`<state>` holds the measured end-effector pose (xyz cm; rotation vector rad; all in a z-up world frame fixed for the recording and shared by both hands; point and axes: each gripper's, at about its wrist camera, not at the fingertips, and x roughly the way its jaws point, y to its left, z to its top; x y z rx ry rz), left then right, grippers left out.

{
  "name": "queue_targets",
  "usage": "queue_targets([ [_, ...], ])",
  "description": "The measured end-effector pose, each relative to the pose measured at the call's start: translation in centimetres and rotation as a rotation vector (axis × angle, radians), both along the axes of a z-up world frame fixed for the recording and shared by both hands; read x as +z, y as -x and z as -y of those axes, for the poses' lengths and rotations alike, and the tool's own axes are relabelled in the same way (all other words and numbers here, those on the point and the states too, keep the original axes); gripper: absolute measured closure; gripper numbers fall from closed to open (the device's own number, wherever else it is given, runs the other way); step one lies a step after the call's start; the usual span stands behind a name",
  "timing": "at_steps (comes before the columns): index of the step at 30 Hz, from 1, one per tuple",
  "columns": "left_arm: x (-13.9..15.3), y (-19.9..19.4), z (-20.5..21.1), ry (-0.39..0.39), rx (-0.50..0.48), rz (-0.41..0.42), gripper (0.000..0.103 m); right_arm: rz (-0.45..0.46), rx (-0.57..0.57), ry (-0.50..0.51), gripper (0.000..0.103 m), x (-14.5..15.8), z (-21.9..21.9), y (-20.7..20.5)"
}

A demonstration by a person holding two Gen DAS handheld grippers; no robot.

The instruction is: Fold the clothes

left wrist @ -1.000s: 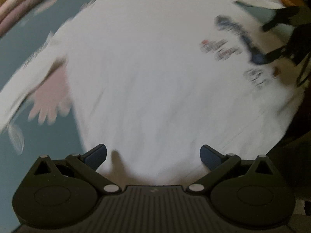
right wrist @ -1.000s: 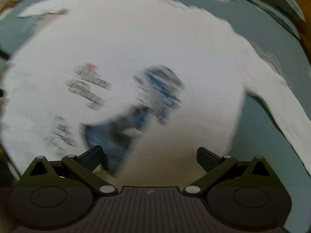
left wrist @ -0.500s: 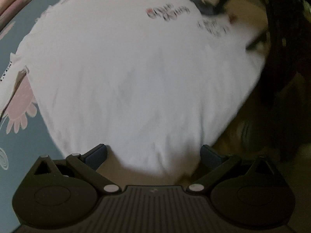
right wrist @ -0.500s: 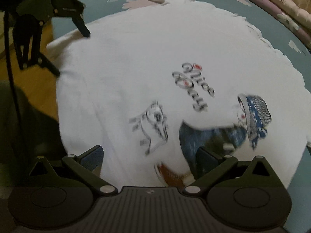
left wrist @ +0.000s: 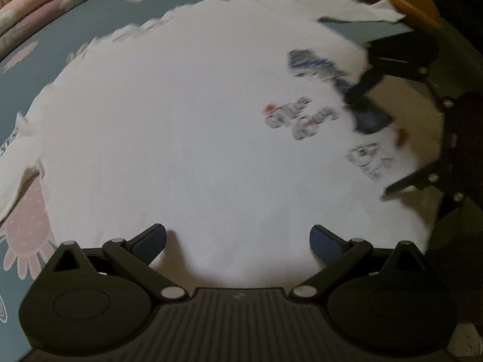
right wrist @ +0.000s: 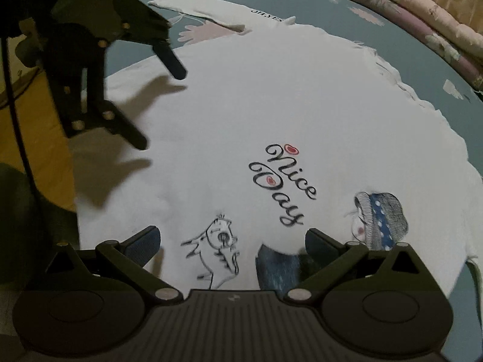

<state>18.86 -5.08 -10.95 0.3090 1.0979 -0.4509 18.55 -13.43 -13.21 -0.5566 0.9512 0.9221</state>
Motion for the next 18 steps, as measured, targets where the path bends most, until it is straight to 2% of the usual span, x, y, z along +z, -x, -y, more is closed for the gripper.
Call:
queue_targets([
  [4,-0.3,1.8,-1.9,-0.041,0.015,-0.044,0.002,-0.006,-0.027,0.018,0.000,-0.6,2.1,0.6],
  [7,-0.4,3.2,-3.5,-0.033,0.080,-0.110,0.001,-0.056,-0.103,0.010,0.000,-0.4,4.6,1.0],
  [9,-0.2,3.4,-4.1,-0.031,0.138,-0.149,0.002,-0.048,-0.112,0.027,0.000,-0.4,5.6,1.7],
  [14,1.1,2.3,-3.9,-0.002,0.194,-0.111,0.002,-0.060,-0.190,0.089,0.000,0.2,6.4,2.0],
  [18,-0.1,1.0,-3.8,0.006,0.219,-0.137,0.002,-0.030,-0.287,0.024,0.000,1.0,7.0,0.8],
])
